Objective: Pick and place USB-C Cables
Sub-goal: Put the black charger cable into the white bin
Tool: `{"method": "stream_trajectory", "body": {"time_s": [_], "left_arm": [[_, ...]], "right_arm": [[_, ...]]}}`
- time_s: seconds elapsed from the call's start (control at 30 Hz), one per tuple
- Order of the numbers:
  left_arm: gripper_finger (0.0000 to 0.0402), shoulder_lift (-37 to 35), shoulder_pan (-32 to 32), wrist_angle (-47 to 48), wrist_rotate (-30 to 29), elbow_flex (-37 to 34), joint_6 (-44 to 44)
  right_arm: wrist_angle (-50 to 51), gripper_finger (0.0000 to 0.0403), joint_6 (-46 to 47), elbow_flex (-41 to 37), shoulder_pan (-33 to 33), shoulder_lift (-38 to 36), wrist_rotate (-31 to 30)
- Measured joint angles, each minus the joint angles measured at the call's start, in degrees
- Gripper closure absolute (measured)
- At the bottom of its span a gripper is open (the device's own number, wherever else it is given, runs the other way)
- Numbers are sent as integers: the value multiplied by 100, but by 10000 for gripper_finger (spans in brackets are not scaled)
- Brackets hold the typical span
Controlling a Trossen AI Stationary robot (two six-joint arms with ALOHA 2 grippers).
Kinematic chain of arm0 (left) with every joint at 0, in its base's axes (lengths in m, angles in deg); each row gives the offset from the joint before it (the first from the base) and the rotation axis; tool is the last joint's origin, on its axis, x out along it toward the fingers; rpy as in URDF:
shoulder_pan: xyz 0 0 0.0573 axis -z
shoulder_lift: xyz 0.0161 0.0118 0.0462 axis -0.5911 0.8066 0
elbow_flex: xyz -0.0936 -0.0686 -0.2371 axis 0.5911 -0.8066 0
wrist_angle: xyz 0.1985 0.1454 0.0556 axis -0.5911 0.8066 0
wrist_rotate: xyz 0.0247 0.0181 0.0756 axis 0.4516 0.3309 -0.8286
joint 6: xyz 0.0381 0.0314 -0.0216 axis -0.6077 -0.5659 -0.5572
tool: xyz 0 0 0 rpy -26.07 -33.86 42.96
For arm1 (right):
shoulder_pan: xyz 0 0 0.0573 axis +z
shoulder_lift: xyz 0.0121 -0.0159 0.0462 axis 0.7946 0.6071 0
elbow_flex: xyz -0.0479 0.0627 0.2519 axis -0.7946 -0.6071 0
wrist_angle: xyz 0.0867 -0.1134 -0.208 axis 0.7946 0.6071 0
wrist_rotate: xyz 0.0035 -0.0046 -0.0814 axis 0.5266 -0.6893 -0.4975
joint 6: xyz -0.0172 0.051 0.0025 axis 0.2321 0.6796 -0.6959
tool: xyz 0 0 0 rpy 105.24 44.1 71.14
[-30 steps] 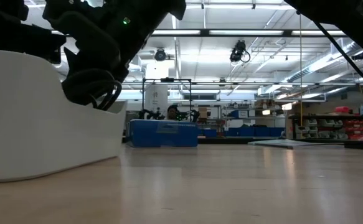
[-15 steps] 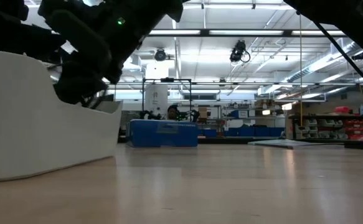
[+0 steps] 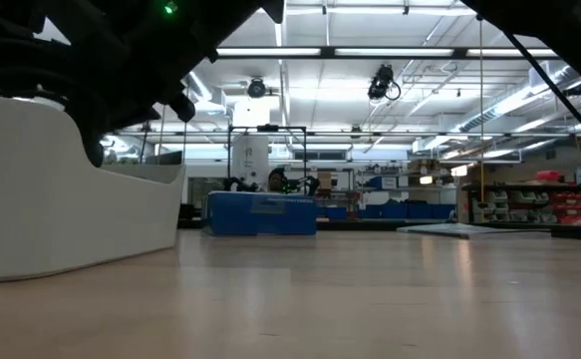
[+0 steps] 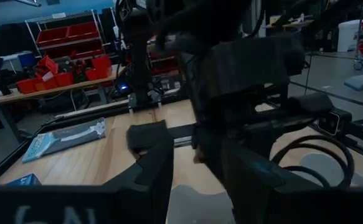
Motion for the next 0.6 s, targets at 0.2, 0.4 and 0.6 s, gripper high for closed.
{"method": "stream_trajectory", "body": {"time_s": [0.2, 0.4, 0.6], "left_arm": [[260, 0, -2, 2, 0, 2, 0], [260, 0, -1, 0, 0, 1, 1], [260, 0, 0, 0, -1, 2, 0]], "right_arm": [[-500, 388, -782, 0, 179, 10, -268], [-784, 388, -1381, -184, 229, 21, -639], [-1158, 387, -1856, -499, 231, 29, -757]]}}
